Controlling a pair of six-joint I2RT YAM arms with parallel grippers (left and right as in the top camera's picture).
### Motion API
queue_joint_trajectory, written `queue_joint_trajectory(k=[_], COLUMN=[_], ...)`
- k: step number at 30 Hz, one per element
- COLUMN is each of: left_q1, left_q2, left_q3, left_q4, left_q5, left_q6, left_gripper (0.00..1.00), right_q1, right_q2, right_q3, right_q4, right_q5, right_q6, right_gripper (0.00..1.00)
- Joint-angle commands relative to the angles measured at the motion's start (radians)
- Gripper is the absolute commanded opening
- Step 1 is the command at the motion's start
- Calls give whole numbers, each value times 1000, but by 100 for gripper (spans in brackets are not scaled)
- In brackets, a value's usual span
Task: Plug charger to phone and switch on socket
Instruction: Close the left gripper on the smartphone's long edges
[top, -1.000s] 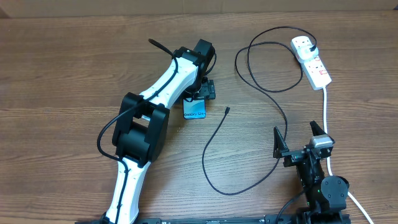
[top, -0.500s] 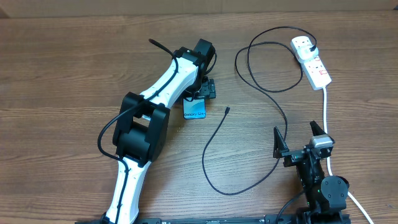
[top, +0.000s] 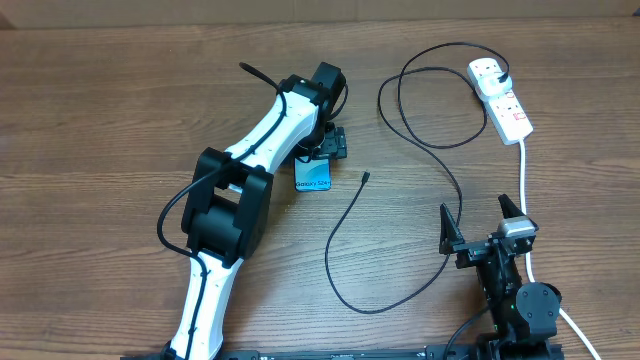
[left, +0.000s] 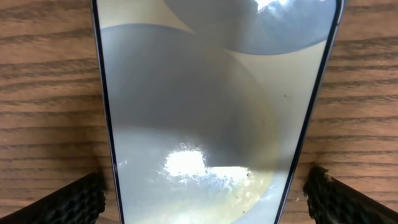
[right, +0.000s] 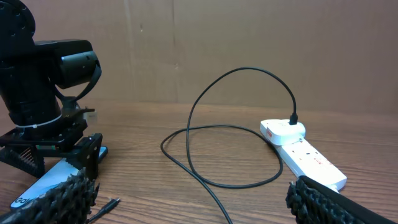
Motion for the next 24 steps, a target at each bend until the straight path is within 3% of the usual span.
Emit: queue_joint_trajectory(k=[1, 11, 24], left_q1=[2, 2, 2], left_q2=[66, 66, 66], left_q3=[-15, -15, -15], left_q4=[-8, -16, -28], left_q5=[-33, -30, -35], left_q6=[5, 5, 5], left_gripper=[98, 88, 86], right_q1=[-5, -5, -5], right_q2=[-8, -8, -8], right_q3=[-10, -10, -10], right_q4=[4, 4, 4], right_q5=[-5, -5, -5], right_q6=[5, 5, 5], right_gripper=[100, 100, 100])
